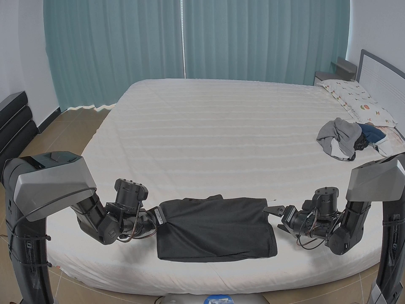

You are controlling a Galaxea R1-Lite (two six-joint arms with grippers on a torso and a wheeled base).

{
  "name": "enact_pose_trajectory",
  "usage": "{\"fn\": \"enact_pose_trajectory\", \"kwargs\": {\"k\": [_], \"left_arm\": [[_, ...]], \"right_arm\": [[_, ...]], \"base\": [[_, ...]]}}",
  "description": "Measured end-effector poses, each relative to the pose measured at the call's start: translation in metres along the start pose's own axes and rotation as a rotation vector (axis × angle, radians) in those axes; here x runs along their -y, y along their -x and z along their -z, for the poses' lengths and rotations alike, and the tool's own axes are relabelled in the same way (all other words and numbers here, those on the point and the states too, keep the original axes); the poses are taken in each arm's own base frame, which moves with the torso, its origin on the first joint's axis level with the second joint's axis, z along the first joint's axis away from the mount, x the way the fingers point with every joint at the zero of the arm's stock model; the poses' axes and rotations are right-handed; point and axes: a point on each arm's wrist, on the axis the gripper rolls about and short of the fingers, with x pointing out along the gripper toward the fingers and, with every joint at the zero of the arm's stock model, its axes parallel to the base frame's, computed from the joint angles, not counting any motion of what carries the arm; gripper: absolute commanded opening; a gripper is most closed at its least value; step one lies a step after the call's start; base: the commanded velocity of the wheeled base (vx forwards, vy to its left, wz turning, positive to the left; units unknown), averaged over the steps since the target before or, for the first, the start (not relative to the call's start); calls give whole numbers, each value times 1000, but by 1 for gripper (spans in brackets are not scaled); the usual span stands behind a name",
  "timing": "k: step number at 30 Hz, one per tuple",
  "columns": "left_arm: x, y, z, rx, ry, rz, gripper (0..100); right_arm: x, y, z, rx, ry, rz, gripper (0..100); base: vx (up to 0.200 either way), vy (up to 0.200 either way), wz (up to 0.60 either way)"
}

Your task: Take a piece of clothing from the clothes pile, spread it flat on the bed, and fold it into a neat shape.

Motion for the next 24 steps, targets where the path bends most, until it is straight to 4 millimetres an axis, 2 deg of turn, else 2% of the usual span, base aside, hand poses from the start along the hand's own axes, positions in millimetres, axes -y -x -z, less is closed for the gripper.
{"fn": "enact_pose_trajectory", "kwargs": {"k": [2, 3, 15, 24], "left_arm": [[0, 0, 0, -1, 0, 0, 0], [0, 0, 1, -3, -1, 0, 100], [2, 2, 4, -11, -6, 1, 100], [-2, 26, -23, 69, -13, 6, 100]], "right_arm": [[0, 0, 0, 1, 0, 1, 100], [0, 0, 0, 1, -1, 1, 100], [-1, 3, 1, 50, 28, 32, 100], [-9, 2, 5, 106, 138, 69, 100]], "base": [[0, 0, 0], [0, 0, 0], [0, 0, 0], [0, 0, 0]]}}
